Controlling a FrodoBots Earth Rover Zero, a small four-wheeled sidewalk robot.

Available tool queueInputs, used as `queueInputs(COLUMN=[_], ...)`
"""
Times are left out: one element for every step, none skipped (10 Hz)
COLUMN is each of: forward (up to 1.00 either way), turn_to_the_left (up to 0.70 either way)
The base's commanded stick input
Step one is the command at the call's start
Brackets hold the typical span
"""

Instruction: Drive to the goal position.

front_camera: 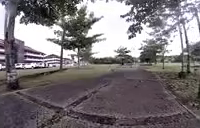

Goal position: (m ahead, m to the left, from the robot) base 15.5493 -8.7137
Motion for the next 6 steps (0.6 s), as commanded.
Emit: queueInputs(forward=[0.7,0.7,0.7,0.7,0.7,0.7], turn_to_the_left=[0.0,0.0,0.0,0.0,0.0,0.0])
